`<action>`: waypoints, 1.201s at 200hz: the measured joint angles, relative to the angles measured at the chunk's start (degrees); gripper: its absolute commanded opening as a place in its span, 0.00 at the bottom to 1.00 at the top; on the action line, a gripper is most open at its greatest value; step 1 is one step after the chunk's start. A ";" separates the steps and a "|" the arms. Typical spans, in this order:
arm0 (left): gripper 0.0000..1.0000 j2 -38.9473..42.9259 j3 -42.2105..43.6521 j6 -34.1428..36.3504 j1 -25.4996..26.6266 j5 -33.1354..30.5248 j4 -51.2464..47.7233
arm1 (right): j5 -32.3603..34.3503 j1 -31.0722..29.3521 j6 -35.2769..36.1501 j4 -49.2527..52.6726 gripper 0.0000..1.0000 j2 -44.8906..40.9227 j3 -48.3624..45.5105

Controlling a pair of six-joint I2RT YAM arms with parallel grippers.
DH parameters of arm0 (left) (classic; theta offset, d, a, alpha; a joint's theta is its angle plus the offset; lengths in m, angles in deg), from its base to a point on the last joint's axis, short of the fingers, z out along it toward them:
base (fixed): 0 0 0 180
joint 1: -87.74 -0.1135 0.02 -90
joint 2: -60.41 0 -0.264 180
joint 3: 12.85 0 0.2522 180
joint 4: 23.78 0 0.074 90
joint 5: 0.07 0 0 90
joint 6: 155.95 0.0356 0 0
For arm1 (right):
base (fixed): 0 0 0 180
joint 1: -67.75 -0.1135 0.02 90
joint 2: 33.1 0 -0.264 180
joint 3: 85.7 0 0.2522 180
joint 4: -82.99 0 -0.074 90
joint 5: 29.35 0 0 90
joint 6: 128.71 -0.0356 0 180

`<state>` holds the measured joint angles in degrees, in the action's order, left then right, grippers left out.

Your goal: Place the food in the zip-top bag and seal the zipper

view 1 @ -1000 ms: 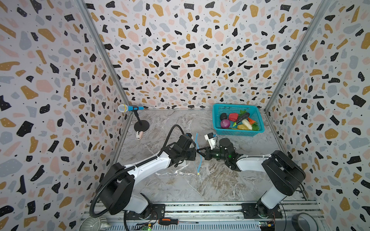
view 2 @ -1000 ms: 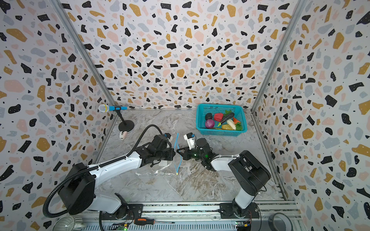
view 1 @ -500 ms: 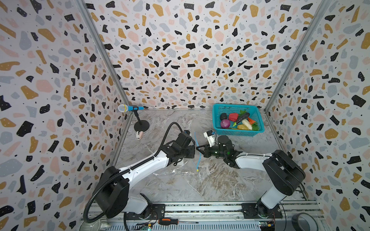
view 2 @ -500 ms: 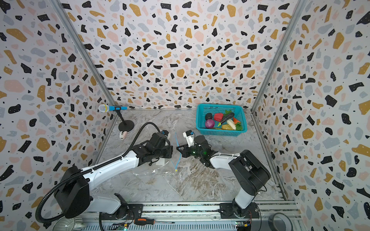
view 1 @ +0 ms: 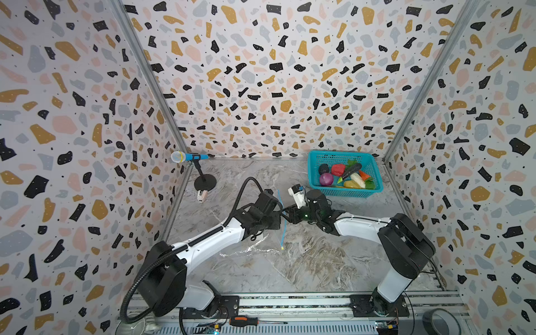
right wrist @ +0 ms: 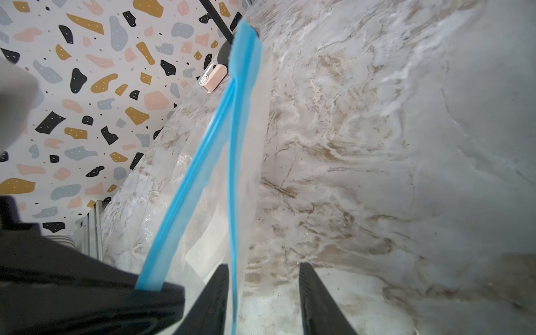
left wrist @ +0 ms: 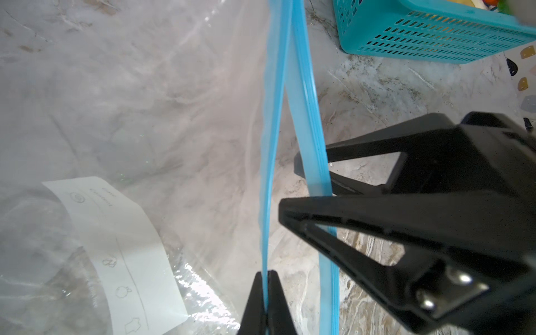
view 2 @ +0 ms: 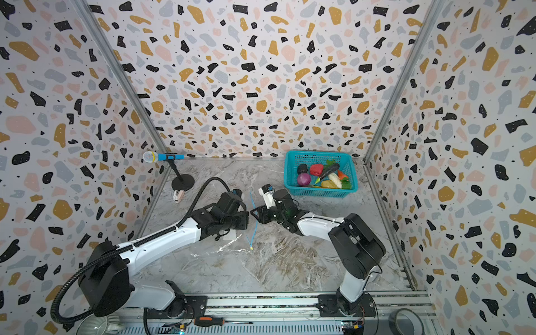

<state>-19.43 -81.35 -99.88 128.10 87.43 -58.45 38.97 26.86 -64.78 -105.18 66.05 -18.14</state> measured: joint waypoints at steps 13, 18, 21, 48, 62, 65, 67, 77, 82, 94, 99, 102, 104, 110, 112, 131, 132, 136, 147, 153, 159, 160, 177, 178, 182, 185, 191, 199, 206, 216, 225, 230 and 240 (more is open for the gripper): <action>0.00 0.00 -0.31 -0.13 0.00 0.00 -0.11 | 0.20 -0.13 0.35 0.70 0.48 0.94 0.63; 0.00 0.00 -0.44 -0.17 0.00 0.02 -0.07 | 0.20 -0.15 0.39 1.03 0.48 1.31 0.90; 0.00 0.00 -0.48 -0.17 0.00 0.02 -0.02 | 0.17 -0.13 0.44 1.14 0.48 1.57 1.05; 0.00 -0.02 -0.68 -0.20 0.00 0.00 -0.22 | -0.37 0.85 0.44 2.19 0.48 4.31 2.73; 0.00 0.00 -0.70 -0.20 0.00 -0.02 -0.57 | -0.59 1.55 0.44 2.51 0.48 5.38 2.84; 0.00 -0.02 -0.68 -0.17 0.00 -0.02 -0.63 | -0.61 1.64 0.44 2.64 0.48 5.55 2.84; 0.00 0.00 -0.70 -0.20 0.00 -0.02 -0.70 | -0.61 1.70 0.42 2.73 0.48 5.66 2.84; 0.00 -0.02 -0.70 -0.20 0.00 -0.04 -0.96 | -0.63 2.01 0.42 3.02 0.48 6.05 2.84; 0.00 0.00 -0.70 -0.20 0.00 -0.07 -1.09 | -0.63 2.19 0.39 3.10 0.48 6.23 2.84; 0.00 0.00 -0.70 -0.20 0.00 -0.15 -1.46 | -0.63 2.51 0.24 3.15 0.48 6.58 2.84; 0.00 0.00 -0.72 -0.20 0.00 -0.20 -1.64 | -0.68 2.64 0.20 3.17 0.48 6.71 2.84; 0.00 0.00 -0.72 -0.20 0.00 -0.24 -1.77 | -0.68 2.69 0.15 3.17 0.48 6.78 2.84; 0.00 0.00 -0.72 -0.20 0.00 -0.26 -1.84 | -0.70 2.73 0.13 3.17 0.48 6.84 2.84; 0.00 0.00 -0.72 -0.20 0.00 -0.39 -2.01 | -0.74 2.89 -0.02 3.13 0.48 6.99 2.84; 0.00 0.00 -0.72 -0.20 0.00 -0.44 -2.08 | -0.74 2.97 -0.02 3.13 0.48 7.04 2.84; 0.00 0.00 -1.38 -0.20 0.00 -1.07 -3.41 | -0.83 3.43 -0.46 3.10 0.48 7.76 2.84; 0.00 0.00 -1.44 -0.20 0.00 -1.11 -3.45 | -0.83 3.43 -0.48 3.10 0.48 7.78 2.84; 0.00 0.07 -1.64 -0.22 0.00 -1.25 -3.63 | -0.85 3.54 -0.66 3.13 0.48 7.96 2.84; 0.00 0.24 -2.25 -0.22 0.00 -1.57 -4.28 | -0.85 3.80 -0.74 3.08 0.48 8.52 2.84; 0.00 0.42 -2.56 -0.22 0.00 -1.70 -4.63 | -0.85 3.93 -0.85 3.10 0.49 8.83 2.84; 0.00 0.63 -2.80 -0.24 0.00 -1.95 -4.87 | -0.85 4.07 -0.92 3.10 0.49 9.14 2.84; 0.00 0.68 -2.82 -0.24 0.00 -1.97 -4.92 | -0.85 4.07 -0.92 3.10 0.49 9.18 2.84; 0.00 1.44 -3.23 -0.42 0.00 -2.56 -5.38 | -0.87 4.20 -1.11 3.10 0.50 9.86 2.84; 0.00 1.46 -3.26 -0.42 0.00 -2.58 -5.38 | -0.90 4.20 -1.14 3.10 0.50 9.88 2.84; 0.00 1.68 -3.28 -0.50 0.00 -2.62 -5.49 | -0.92 4.20 -1.20 3.10 0.50 10.03 2.84; 0.00 1.79 -3.28 -0.57 0.00 -2.67 -5.53 | -0.92 4.20 -1.22 3.08 0.50 10.10 2.84; 0.00 2.03 -3.28 -0.70 0.00 -2.71 -5.73 | -1.01 4.24 -1.33 3.06 0.50 10.25 2.84; 0.00 2.19 -3.28 -0.85 0.00 -2.73 -6.03 | -1.03 4.26 -1.51 3.06 0.50 10.43 2.84; 0.00 2.25 -3.28 -1.05 0.00 -2.75 -6.19 | -1.09 4.26 -1.57 3.06 0.50 10.54 2.84; 0.00 2.25 -3.28 -1.27 0.00 -2.75 -6.34 | -1.16 4.26 -1.73 2.99 0.51 10.71 2.84; 0.00 2.25 -3.28 -1.44 0.00 -2.75 -6.54 | -1.25 4.26 -1.81 2.91 0.51 10.86 2.84; 0.00 2.25 -3.28 -1.49 0.00 -2.75 -6.64 | -1.27 4.26 -1.90 2.84 0.51 10.99 2.84; 0.00 2.25 -3.28 -1.66 0.00 -2.75 -6.82 | -1.29 4.26 -1.97 2.64 0.52 11.23 2.84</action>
<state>-17.18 -84.63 -101.54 128.10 84.68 -65.27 37.69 31.13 -66.75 -102.53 77.28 -15.30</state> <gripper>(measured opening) 0.046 0.510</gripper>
